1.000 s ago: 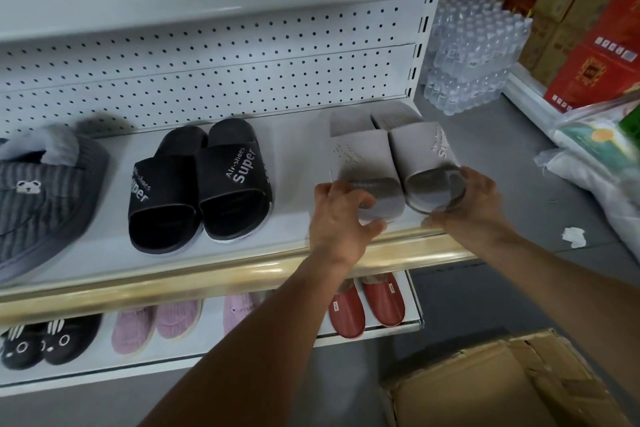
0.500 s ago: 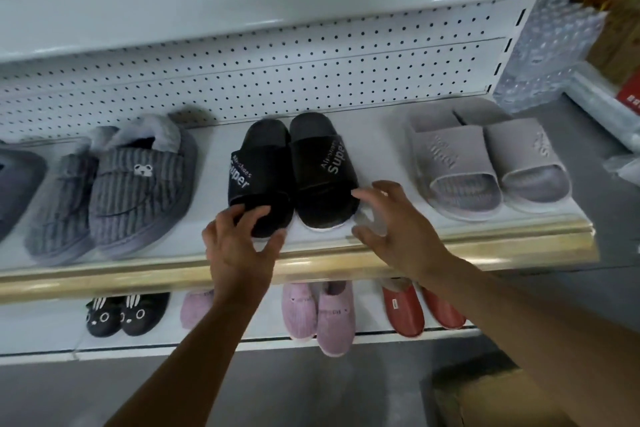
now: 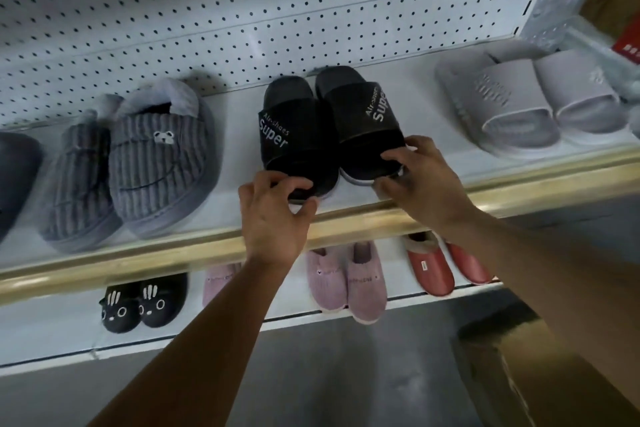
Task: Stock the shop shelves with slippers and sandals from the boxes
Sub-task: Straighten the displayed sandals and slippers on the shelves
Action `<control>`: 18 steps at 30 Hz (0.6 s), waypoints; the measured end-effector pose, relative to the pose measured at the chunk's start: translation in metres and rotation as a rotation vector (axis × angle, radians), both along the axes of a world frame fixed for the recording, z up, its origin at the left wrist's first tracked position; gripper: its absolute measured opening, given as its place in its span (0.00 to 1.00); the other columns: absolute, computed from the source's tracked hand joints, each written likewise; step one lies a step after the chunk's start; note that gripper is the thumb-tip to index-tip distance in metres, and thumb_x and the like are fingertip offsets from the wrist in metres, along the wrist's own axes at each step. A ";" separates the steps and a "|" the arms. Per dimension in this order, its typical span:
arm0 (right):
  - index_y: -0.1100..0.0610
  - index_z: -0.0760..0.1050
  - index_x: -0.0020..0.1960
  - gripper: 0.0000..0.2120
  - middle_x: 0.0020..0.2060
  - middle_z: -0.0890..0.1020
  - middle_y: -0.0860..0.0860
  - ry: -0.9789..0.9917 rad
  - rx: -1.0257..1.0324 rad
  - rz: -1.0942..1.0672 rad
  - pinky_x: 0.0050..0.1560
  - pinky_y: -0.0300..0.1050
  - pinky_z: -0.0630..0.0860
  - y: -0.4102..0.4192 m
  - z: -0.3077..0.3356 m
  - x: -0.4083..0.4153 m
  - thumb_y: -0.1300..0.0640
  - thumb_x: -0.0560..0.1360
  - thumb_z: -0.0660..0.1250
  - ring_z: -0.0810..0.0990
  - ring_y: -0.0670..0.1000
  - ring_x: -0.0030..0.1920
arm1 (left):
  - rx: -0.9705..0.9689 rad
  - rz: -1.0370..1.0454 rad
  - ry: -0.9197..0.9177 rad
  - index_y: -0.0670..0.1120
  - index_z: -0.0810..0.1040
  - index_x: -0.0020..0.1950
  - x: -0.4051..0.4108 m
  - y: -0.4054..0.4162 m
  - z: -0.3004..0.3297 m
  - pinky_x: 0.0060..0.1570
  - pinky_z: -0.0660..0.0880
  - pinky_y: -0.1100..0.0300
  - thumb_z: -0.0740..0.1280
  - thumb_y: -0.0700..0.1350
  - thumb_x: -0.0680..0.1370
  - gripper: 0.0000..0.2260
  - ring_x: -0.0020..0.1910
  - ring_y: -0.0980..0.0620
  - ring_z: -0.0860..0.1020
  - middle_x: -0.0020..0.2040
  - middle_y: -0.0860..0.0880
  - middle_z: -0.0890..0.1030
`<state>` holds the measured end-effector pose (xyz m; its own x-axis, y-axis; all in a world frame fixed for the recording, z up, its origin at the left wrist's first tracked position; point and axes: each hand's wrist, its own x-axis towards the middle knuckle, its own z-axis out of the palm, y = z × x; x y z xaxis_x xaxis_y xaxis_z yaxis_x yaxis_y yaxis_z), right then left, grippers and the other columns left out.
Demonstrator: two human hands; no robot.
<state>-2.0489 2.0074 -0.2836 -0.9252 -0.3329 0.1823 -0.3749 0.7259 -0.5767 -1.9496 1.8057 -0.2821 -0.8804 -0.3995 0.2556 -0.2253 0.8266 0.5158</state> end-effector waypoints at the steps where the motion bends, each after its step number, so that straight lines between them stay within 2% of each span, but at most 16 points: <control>1: 0.51 0.73 0.66 0.23 0.69 0.65 0.53 0.009 -0.009 -0.011 0.61 0.46 0.71 -0.001 -0.002 0.003 0.50 0.72 0.69 0.72 0.55 0.64 | -0.019 -0.005 0.015 0.52 0.83 0.57 0.001 -0.001 -0.001 0.55 0.69 0.59 0.72 0.50 0.74 0.13 0.60 0.44 0.68 0.59 0.48 0.74; 4: 0.55 0.73 0.66 0.20 0.66 0.68 0.57 0.164 -0.081 -0.061 0.62 0.50 0.71 0.001 -0.005 0.019 0.53 0.75 0.66 0.69 0.57 0.65 | -0.094 0.030 0.118 0.49 0.80 0.60 0.005 0.002 -0.005 0.54 0.65 0.59 0.71 0.50 0.74 0.16 0.60 0.43 0.69 0.59 0.45 0.75; 6: 0.58 0.76 0.61 0.16 0.58 0.74 0.58 0.361 -0.115 -0.059 0.55 0.54 0.72 0.007 -0.009 0.036 0.54 0.75 0.64 0.72 0.58 0.58 | -0.099 0.017 0.274 0.47 0.79 0.60 0.012 0.013 -0.007 0.53 0.63 0.61 0.70 0.48 0.74 0.15 0.58 0.45 0.70 0.57 0.45 0.75; 8: 0.61 0.77 0.57 0.12 0.53 0.76 0.58 0.444 -0.174 -0.009 0.51 0.52 0.72 0.015 -0.020 0.055 0.58 0.75 0.63 0.74 0.57 0.53 | -0.025 -0.121 0.395 0.45 0.78 0.58 0.023 0.028 -0.011 0.51 0.65 0.65 0.69 0.43 0.74 0.13 0.55 0.48 0.71 0.55 0.46 0.76; 10: 0.62 0.77 0.54 0.09 0.50 0.76 0.57 0.405 -0.251 0.041 0.47 0.47 0.73 0.022 -0.037 0.076 0.62 0.75 0.64 0.75 0.55 0.49 | 0.105 -0.286 0.404 0.45 0.77 0.56 0.036 0.046 -0.023 0.46 0.70 0.65 0.68 0.40 0.75 0.10 0.48 0.51 0.75 0.52 0.49 0.76; 12: 0.60 0.78 0.53 0.08 0.48 0.77 0.54 0.371 -0.234 0.025 0.42 0.41 0.71 0.032 -0.062 0.097 0.64 0.74 0.65 0.76 0.49 0.46 | 0.225 -0.350 0.336 0.50 0.76 0.55 0.048 0.061 -0.041 0.40 0.71 0.65 0.66 0.42 0.75 0.09 0.41 0.56 0.76 0.49 0.54 0.76; 14: 0.59 0.78 0.51 0.07 0.47 0.78 0.52 0.314 -0.196 -0.015 0.41 0.41 0.72 0.047 -0.094 0.111 0.63 0.74 0.66 0.74 0.46 0.46 | 0.309 -0.334 0.236 0.54 0.76 0.54 0.056 0.073 -0.066 0.40 0.72 0.67 0.65 0.46 0.76 0.08 0.39 0.58 0.77 0.46 0.57 0.78; 16: 0.57 0.77 0.52 0.08 0.49 0.78 0.52 0.158 -0.231 -0.059 0.39 0.44 0.74 0.067 -0.126 0.119 0.58 0.75 0.63 0.75 0.45 0.44 | 0.328 -0.300 0.147 0.56 0.75 0.54 0.060 0.084 -0.091 0.42 0.72 0.71 0.65 0.44 0.77 0.08 0.41 0.59 0.77 0.44 0.61 0.78; 18: 0.55 0.76 0.52 0.11 0.49 0.78 0.51 0.034 -0.248 -0.108 0.36 0.45 0.76 0.091 -0.153 0.124 0.54 0.74 0.58 0.77 0.48 0.40 | 0.352 -0.263 0.055 0.54 0.76 0.53 0.061 0.097 -0.116 0.41 0.70 0.74 0.65 0.42 0.77 0.08 0.40 0.61 0.77 0.42 0.64 0.77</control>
<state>-1.9253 2.0987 -0.4368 -0.9448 -0.1740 0.2778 -0.3253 0.6011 -0.7300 -1.8887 1.9029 -0.3984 -0.9527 -0.2343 0.1935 0.0052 0.6241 0.7814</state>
